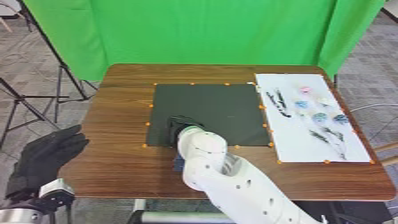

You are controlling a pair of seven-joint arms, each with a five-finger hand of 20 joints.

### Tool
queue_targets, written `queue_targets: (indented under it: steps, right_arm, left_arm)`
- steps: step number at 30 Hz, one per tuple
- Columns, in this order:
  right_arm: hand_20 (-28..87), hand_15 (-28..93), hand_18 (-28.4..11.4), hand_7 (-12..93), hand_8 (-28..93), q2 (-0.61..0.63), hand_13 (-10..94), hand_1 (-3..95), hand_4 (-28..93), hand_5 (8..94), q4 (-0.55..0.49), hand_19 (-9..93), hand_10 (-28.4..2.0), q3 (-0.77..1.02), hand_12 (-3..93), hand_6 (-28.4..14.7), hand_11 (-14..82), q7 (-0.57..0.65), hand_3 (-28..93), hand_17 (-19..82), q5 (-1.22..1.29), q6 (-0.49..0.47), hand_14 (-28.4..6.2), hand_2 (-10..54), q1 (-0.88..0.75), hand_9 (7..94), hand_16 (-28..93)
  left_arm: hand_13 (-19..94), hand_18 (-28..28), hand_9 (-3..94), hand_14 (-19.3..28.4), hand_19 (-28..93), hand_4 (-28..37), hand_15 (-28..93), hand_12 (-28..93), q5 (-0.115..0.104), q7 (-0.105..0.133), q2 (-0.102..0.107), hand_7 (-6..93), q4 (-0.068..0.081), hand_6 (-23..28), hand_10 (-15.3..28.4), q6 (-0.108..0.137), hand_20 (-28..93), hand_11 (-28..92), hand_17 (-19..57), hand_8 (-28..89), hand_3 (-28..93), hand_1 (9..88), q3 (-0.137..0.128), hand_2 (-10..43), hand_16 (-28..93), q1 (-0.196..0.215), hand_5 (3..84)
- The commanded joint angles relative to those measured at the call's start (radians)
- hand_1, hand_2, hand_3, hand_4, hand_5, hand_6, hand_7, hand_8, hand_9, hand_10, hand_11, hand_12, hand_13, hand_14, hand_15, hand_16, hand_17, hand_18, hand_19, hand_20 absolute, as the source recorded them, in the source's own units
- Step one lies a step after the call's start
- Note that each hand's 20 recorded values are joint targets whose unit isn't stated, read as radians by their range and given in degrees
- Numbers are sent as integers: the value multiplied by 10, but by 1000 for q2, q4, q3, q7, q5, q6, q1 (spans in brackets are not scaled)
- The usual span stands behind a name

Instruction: Arrange flowers

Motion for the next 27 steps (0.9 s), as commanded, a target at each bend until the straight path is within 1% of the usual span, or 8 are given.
queue_targets:
  steps: [1,5,8,11,17,19,21,27]
  right_arm:
    - [54,729,-251,289,241,-73,827,534,-244,837,68,932,-129,29,313,-47,368,62,784,428,0,55,-82,-95,26,889,257]
    - [58,729,-253,292,238,-92,829,531,-244,838,82,932,-130,46,309,-45,373,118,785,429,53,97,-82,-95,32,892,256]
    - [60,729,-253,294,238,-101,832,529,-243,838,84,932,-132,49,306,-44,378,124,785,429,46,96,-82,-95,23,894,255]
    - [60,729,-254,296,236,-111,833,528,-242,838,85,932,-132,59,303,-43,382,155,784,429,58,79,-82,-95,9,894,255]
    - [56,725,-258,296,234,-110,837,519,-236,839,63,932,-138,77,296,-45,386,132,783,428,71,68,-83,-95,-42,894,254]
    - [44,721,-258,306,227,-116,837,506,-227,838,64,932,-147,82,258,-43,411,124,773,425,40,75,-83,-95,-56,889,256]
    - [41,720,-257,308,225,-110,836,502,-226,838,67,932,-148,78,251,-42,414,115,773,422,26,80,-83,-95,-51,887,255]
    - [31,718,-255,316,220,-104,833,495,-231,836,84,932,-148,69,245,-43,420,110,767,418,30,140,-84,-95,-22,884,254]
  left_arm:
    - [274,218,408,276,613,-167,603,86,12,-12,20,147,9,159,229,-14,106,391,-102,-92,790,282,12,79,-135,-33,506]
    - [274,218,407,275,613,-166,602,86,15,-19,17,148,7,159,229,-13,106,391,-102,-92,791,282,13,79,-136,-39,505]
    - [274,218,407,275,613,-166,603,86,12,-10,16,148,5,159,229,-4,106,392,-102,-92,791,282,13,79,-135,-32,506]
    - [273,218,407,275,612,-166,603,86,16,-15,11,148,9,159,229,-14,106,393,-102,-92,791,282,22,79,-135,-44,506]
    - [273,217,407,274,611,-166,603,85,19,-24,2,147,14,160,229,-21,106,393,-102,-92,793,282,26,78,-135,-54,507]
    - [273,217,407,274,611,-165,603,85,21,-25,3,149,19,159,229,-27,106,392,-102,-92,794,281,33,78,-136,-66,506]
    - [273,217,407,274,611,-165,603,85,21,-26,7,148,24,159,229,-32,106,392,-102,-92,792,282,42,79,-135,-80,506]
    - [274,217,407,274,612,-166,603,86,28,-42,10,149,31,159,229,-40,106,392,-101,-92,791,284,47,79,-135,-102,506]
